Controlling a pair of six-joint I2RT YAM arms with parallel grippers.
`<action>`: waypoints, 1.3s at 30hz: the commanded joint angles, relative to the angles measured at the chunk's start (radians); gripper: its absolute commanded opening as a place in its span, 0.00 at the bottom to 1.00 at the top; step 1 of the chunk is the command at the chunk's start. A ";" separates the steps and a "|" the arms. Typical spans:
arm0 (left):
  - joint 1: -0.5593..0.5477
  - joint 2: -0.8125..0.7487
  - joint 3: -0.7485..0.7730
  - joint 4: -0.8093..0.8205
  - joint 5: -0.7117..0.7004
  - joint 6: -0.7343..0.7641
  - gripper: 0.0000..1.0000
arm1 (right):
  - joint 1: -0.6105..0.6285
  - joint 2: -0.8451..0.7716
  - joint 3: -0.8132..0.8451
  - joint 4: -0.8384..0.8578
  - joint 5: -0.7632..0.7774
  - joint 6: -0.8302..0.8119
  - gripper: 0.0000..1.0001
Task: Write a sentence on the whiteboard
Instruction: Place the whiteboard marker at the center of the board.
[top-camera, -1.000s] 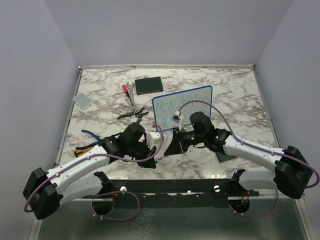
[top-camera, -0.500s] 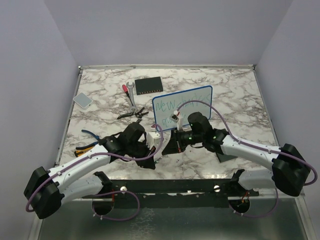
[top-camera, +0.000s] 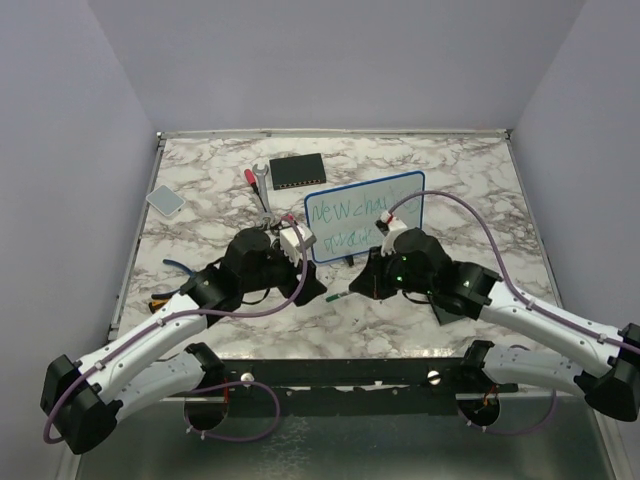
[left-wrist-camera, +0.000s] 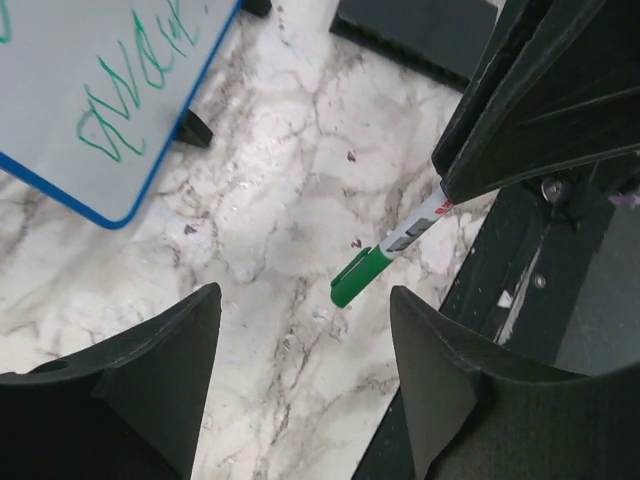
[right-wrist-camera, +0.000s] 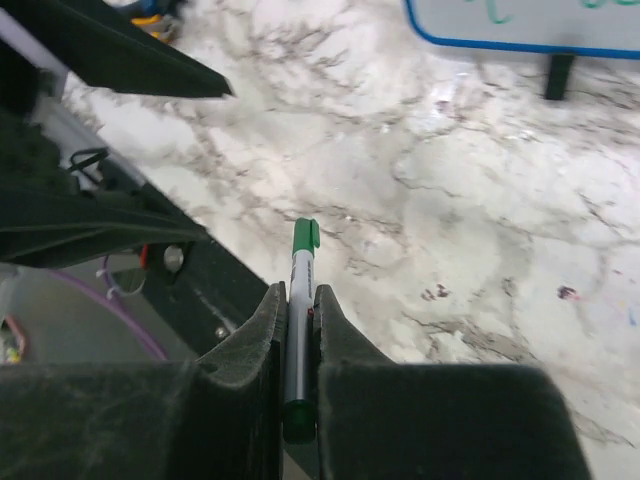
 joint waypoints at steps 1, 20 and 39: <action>0.008 -0.050 0.018 0.029 -0.148 -0.005 0.74 | -0.013 -0.058 -0.059 -0.112 0.212 0.070 0.01; 0.395 -0.014 0.023 0.065 -0.282 -0.147 0.84 | -0.016 -0.016 -0.306 0.204 0.222 0.125 0.58; 0.479 -0.133 0.047 -0.019 -0.702 -0.100 0.91 | -0.369 -0.269 -0.299 0.134 0.586 -0.091 1.00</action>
